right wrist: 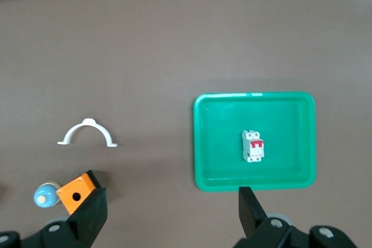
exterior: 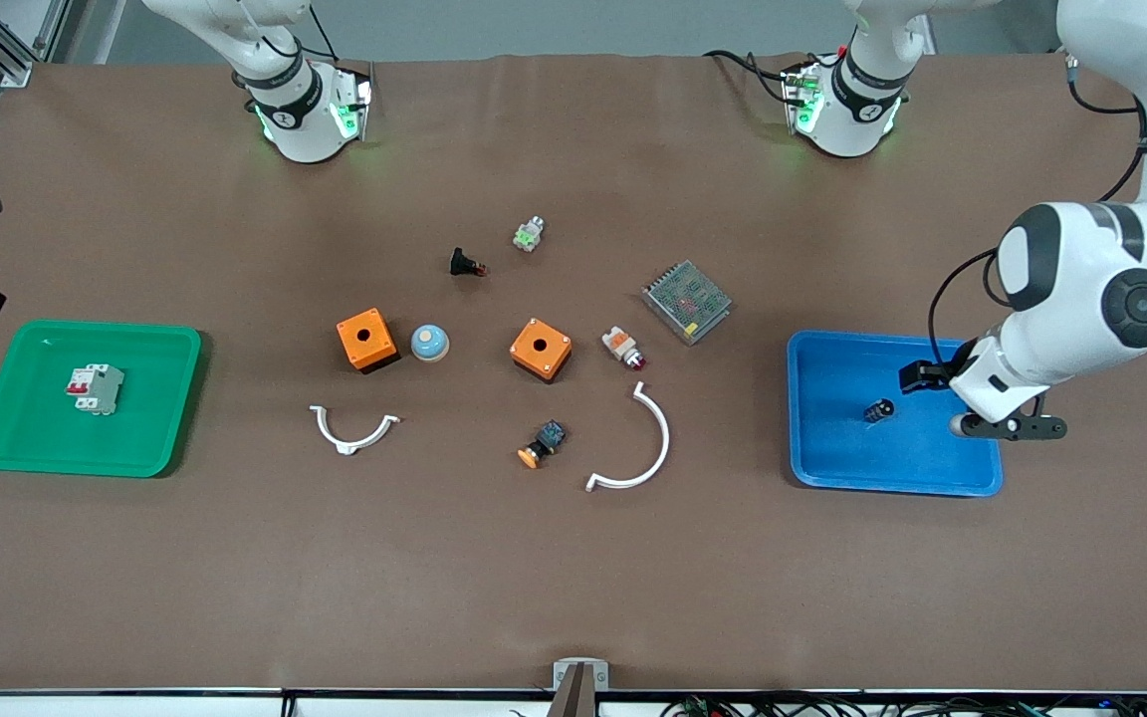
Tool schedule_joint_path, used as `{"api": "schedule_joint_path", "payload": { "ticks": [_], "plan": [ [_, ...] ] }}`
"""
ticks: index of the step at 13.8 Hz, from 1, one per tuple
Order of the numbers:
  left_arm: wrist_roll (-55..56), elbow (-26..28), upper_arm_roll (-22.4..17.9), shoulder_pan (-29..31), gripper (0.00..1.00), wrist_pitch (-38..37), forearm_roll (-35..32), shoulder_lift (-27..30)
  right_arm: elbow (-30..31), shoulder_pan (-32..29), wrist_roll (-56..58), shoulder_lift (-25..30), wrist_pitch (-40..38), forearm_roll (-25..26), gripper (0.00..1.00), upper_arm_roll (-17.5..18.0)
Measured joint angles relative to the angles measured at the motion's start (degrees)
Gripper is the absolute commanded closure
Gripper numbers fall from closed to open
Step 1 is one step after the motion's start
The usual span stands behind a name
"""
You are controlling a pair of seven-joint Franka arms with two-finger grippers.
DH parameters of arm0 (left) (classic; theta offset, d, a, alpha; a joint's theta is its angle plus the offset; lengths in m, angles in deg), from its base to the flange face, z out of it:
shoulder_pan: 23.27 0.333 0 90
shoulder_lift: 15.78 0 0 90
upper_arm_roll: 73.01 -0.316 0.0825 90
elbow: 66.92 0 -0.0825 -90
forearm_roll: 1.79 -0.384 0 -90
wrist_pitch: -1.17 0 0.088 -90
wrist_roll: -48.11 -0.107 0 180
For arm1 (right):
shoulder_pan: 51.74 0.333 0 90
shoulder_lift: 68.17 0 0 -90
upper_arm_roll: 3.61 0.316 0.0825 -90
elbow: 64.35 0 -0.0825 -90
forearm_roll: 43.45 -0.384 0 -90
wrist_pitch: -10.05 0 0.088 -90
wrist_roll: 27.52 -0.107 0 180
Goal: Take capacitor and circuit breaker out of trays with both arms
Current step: 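Grasp the capacitor with the left gripper while the right gripper reaches the breaker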
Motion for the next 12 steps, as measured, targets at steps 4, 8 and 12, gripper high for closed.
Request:
{"api": "schedule_joint_path", "payload": {
  "ticks": [4,8,12],
  "plan": [
    [0.0,0.9,0.0,0.0,0.29,4.0,0.0,-3.9,0.3,-7.5,1.6,-8.7,6.5,0.0,0.0,-0.2],
    [0.4,1.0,0.1,-0.3,0.32,7.1,0.0,-7.9,0.2,-10.7,8.1,-15.2,8.0,0.1,0.0,-0.3],
    [0.5,1.0,0.2,-0.5,0.37,9.2,0.0,-9.9,0.8,-13.9,15.6,-18.0,8.0,0.1,0.0,-0.3]
  ]
}}
